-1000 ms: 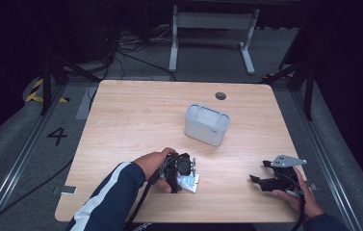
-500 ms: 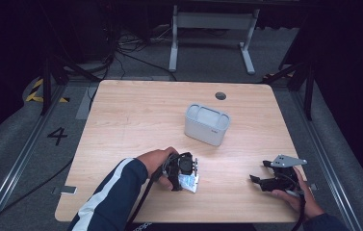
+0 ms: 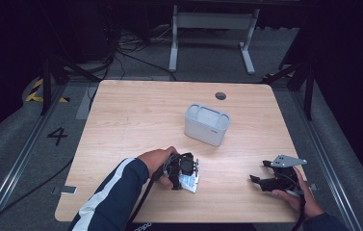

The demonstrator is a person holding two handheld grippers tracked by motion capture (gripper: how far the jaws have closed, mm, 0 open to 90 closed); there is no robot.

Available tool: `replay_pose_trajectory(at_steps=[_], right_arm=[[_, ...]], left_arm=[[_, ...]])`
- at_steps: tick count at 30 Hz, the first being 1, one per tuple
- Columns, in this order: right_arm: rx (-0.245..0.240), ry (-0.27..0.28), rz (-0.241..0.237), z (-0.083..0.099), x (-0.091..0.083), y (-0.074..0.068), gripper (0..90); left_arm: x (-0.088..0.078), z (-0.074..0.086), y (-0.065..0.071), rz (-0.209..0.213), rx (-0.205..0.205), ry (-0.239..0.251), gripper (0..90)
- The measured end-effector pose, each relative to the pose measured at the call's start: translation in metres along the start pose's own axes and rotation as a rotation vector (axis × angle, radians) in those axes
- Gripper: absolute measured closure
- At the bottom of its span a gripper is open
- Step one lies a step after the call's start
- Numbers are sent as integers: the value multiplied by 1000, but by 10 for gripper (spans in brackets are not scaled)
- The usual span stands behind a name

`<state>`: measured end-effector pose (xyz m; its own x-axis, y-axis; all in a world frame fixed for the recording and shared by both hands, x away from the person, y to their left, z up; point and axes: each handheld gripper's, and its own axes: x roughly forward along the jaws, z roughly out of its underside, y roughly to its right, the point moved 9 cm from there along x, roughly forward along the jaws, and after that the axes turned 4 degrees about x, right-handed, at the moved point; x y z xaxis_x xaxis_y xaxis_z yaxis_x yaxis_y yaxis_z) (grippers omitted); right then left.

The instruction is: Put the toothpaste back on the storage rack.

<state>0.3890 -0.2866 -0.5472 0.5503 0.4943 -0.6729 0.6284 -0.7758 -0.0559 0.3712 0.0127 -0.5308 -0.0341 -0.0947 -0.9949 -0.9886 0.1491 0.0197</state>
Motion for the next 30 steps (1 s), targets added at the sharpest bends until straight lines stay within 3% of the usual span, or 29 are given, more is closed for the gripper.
replay_pose_trajectory(at_steps=[8,17,30], right_arm=[[-1,0,-1,-1,1,0,168],[1,0,0,-1,1,0,169],[0,0,-3,-1,1,0,168]], left_arm=[[-2,2,1,-11,32,14,466],[-3,2,1,-43,20,37,534],[-9,3,-1,-80,-19,139,611]])
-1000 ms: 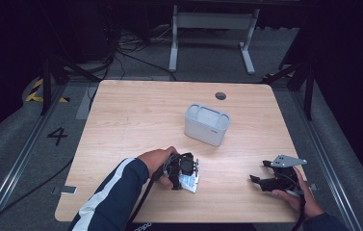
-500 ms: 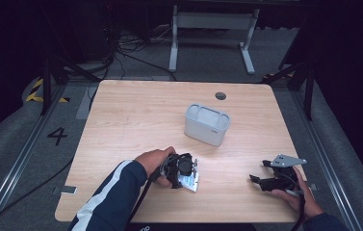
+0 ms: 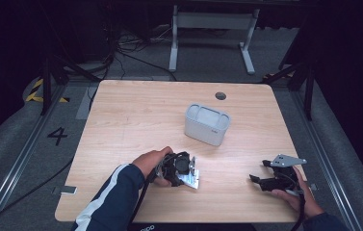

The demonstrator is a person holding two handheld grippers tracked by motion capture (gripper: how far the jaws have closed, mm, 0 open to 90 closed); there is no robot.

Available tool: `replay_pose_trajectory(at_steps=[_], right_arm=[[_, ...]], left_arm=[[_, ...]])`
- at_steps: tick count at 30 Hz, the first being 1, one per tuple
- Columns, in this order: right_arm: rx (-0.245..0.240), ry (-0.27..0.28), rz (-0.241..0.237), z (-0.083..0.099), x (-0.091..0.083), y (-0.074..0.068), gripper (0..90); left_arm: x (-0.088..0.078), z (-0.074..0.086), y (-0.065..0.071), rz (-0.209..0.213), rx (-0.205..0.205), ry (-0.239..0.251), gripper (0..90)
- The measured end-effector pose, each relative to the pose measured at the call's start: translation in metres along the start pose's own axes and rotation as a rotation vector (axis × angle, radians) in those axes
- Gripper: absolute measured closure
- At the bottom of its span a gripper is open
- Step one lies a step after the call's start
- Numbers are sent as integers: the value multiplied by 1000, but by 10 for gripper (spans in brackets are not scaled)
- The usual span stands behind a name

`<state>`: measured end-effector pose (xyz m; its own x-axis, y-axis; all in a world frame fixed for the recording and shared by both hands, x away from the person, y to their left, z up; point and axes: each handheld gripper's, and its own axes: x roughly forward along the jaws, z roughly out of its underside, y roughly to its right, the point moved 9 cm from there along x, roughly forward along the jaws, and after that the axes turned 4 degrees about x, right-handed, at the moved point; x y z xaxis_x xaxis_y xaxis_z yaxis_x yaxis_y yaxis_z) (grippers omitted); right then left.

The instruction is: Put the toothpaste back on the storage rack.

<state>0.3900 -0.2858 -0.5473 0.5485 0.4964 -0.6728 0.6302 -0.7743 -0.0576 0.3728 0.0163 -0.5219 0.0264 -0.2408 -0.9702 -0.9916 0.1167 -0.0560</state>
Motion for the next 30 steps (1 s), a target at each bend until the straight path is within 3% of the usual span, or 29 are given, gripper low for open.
replay_pose_trajectory(at_steps=[3,8,9,12,14,19,30], right_arm=[[0,0,0,0,0,0,169],[0,0,0,0,0,0,169],[-1,0,0,0,0,0,169],[-1,0,0,0,0,0,169],[-1,0,0,0,0,0,169],[-3,-1,-2,0,0,-1,170],[-4,0,-3,0,0,-1,170]], left_arm=[[-6,-1,-3,-29,-17,55,620],[-12,-3,-7,-51,-32,99,627],[-14,-4,-10,-72,-34,123,628],[-18,-4,-13,-93,-69,163,630],[-21,-4,-15,-106,-70,172,633],[-31,-2,-19,-150,-133,277,638],[-53,1,-23,-218,-189,398,645]])
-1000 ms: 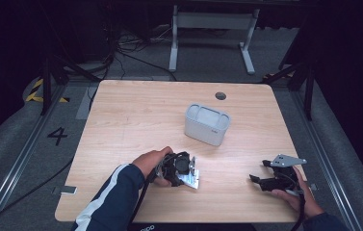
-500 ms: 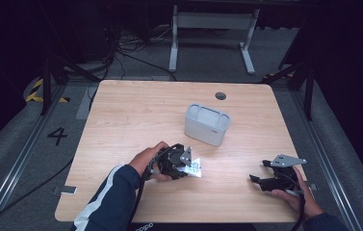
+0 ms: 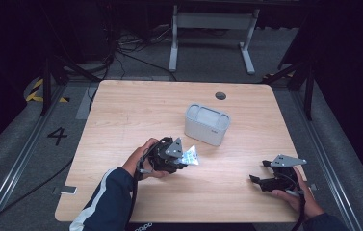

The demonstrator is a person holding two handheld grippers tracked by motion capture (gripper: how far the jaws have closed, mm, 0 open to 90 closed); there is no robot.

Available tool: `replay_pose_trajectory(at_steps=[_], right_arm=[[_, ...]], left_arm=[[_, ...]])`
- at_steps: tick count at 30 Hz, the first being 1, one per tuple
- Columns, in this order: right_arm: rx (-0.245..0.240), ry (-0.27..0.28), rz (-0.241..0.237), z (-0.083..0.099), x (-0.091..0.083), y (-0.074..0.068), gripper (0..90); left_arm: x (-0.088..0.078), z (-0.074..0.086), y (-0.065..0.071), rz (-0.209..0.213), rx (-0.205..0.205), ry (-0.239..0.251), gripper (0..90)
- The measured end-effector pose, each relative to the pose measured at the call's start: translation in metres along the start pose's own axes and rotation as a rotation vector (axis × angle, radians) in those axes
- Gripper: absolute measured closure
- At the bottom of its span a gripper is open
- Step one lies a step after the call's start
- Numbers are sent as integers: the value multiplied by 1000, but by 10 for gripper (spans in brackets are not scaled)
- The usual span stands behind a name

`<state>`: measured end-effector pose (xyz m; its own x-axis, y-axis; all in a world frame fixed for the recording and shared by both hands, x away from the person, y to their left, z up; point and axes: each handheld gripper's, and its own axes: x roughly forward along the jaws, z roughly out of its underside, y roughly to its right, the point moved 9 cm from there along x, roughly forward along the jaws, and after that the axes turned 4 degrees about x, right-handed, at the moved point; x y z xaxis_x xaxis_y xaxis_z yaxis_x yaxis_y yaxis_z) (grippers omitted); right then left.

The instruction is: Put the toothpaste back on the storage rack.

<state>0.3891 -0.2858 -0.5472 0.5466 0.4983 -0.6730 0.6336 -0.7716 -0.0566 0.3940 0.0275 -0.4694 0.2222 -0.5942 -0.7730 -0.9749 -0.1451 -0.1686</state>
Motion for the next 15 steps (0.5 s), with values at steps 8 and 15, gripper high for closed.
replay_pose_trajectory(at_steps=[8,15], right_arm=[[0,0,0,0,0,0,170],[0,0,0,0,0,0,170]], left_arm=[[-20,-15,-9,-65,-52,98,645],[-32,-27,-18,-102,-112,184,647]])
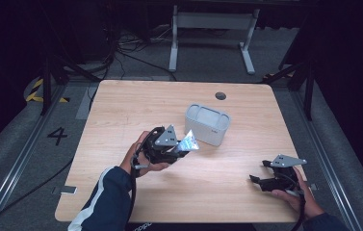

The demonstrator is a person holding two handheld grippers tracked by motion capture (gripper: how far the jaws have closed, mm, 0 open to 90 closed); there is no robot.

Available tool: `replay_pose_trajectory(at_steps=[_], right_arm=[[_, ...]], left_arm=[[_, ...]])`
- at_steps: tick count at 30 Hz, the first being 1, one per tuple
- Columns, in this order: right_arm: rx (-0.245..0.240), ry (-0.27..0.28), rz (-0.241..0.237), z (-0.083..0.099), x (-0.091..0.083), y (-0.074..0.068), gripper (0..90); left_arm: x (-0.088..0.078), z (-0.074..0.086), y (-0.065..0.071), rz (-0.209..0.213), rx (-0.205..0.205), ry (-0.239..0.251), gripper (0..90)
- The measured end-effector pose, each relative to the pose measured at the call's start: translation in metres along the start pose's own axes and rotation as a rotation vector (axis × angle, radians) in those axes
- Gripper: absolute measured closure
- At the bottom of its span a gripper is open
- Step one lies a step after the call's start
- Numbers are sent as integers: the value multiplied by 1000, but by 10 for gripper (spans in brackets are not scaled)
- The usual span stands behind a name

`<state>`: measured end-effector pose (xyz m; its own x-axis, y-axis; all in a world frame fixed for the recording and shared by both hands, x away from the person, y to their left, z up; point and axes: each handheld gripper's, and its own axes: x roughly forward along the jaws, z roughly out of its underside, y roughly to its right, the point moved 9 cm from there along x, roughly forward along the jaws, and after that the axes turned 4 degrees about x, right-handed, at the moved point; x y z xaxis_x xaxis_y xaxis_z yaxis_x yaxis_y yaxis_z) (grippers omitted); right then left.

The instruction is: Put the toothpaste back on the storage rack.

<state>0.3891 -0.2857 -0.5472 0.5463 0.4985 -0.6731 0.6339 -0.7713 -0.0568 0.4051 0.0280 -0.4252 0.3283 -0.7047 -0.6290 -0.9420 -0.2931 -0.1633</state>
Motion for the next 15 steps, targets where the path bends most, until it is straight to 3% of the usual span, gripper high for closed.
replay_pose_trajectory(at_steps=[7,9,12,15], right_arm=[[0,0,0,0,0,0,170],[1,0,0,0,0,0,170],[1,0,0,0,0,0,170],[0,0,0,0,0,0,170]], left_arm=[[-8,-12,-13,-50,-87,69,649],[-9,-15,-16,-64,-92,77,649],[-10,-21,-19,-89,-137,124,650],[-12,-24,-22,-97,-142,136,651]])
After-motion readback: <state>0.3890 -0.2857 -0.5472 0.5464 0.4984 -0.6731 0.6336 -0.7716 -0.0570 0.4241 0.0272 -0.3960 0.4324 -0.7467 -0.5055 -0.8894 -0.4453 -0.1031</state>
